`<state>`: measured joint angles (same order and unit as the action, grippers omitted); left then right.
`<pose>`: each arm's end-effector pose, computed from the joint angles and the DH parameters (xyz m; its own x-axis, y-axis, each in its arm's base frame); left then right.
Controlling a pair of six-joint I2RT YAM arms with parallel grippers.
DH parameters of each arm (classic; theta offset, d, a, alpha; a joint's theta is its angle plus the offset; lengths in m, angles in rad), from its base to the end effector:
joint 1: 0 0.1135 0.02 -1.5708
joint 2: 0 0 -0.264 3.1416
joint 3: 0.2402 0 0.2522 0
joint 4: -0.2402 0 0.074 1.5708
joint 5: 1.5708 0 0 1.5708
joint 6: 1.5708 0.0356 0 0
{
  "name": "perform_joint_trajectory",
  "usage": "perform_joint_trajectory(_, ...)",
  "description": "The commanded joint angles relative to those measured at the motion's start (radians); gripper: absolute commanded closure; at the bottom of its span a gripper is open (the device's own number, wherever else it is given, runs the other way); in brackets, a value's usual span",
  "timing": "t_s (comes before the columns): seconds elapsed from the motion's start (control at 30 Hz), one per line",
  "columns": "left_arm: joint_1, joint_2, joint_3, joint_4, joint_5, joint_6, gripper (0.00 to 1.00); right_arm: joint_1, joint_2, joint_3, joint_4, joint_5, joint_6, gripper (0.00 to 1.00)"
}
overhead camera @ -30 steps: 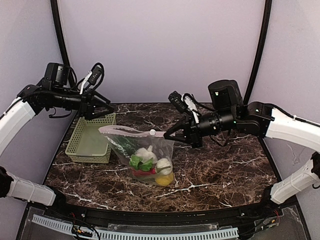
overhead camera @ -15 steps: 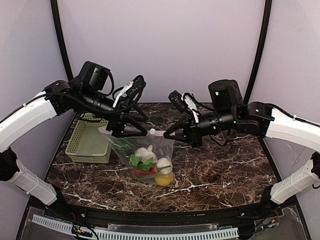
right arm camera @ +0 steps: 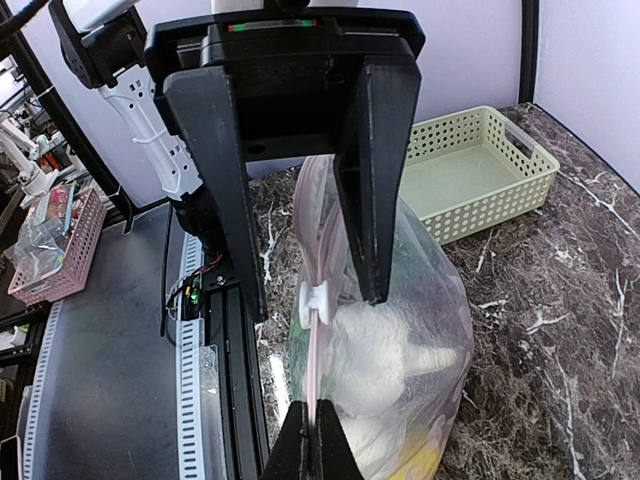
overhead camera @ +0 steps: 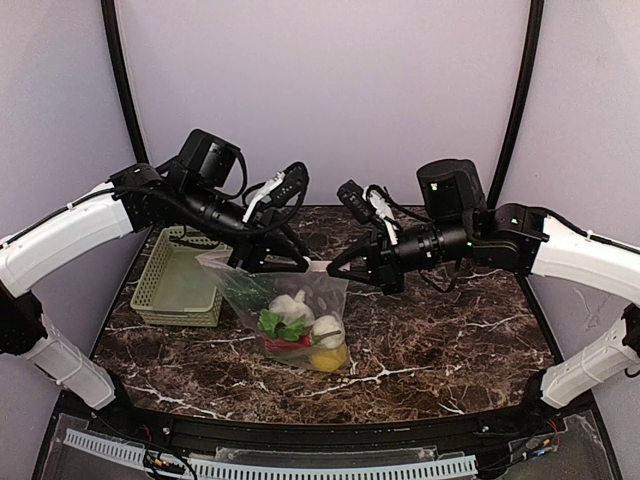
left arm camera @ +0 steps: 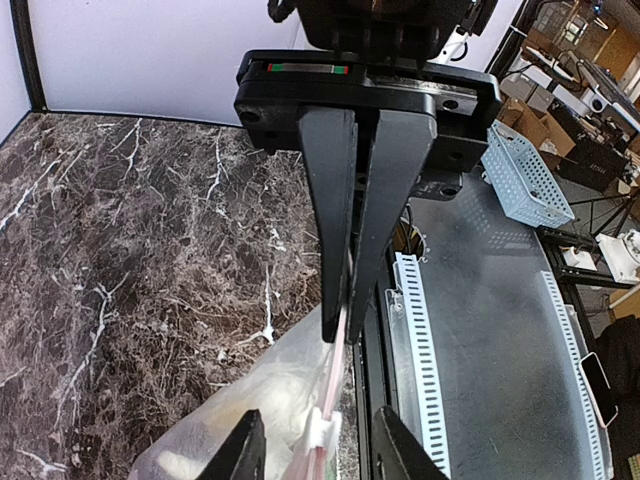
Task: Place the food in the zip-top bag and seal the zipper
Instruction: Zip the zipper of the food storage bag.
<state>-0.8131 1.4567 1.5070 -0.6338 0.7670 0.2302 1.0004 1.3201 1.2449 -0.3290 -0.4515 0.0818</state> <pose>0.1983 -0.2456 0.3931 -0.1585 0.4066 -0.8998 0.9831 -0.0192 -0.1818 0.1493 0.2615 0.3690 -0.2912 -0.3178 -0.9023 -0.9533 0.1748 0.2461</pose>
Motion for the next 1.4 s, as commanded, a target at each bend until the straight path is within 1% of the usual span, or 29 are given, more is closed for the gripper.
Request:
perform_joint_trajectory(0.0, -0.006, 0.001, 0.026, 0.009, 0.030, 0.002, 0.69, -0.003, -0.007, -0.007, 0.060, -0.003, 0.005, 1.00)
perform_joint_trajectory(0.3, -0.006, 0.007, 0.025, -0.001, 0.052, 0.000, 0.92, -0.004, -0.010, -0.011, 0.059, 0.005, 0.003, 1.00)
perform_joint_trajectory(0.43, -0.006, 0.007, 0.025, -0.020, 0.047, 0.009, 0.99, -0.005, -0.016, -0.017, 0.058, 0.011, 0.003, 1.00)
perform_joint_trajectory(0.97, -0.002, -0.015, 0.050, -0.131, -0.068, 0.081, 0.99, -0.018, -0.073, -0.040, 0.016, 0.051, 0.000, 1.00)
perform_joint_trajectory(1.37, 0.030, -0.040, 0.070, -0.228, -0.147, 0.126, 0.99, -0.025, -0.112, -0.054, -0.029, 0.078, -0.005, 1.00)
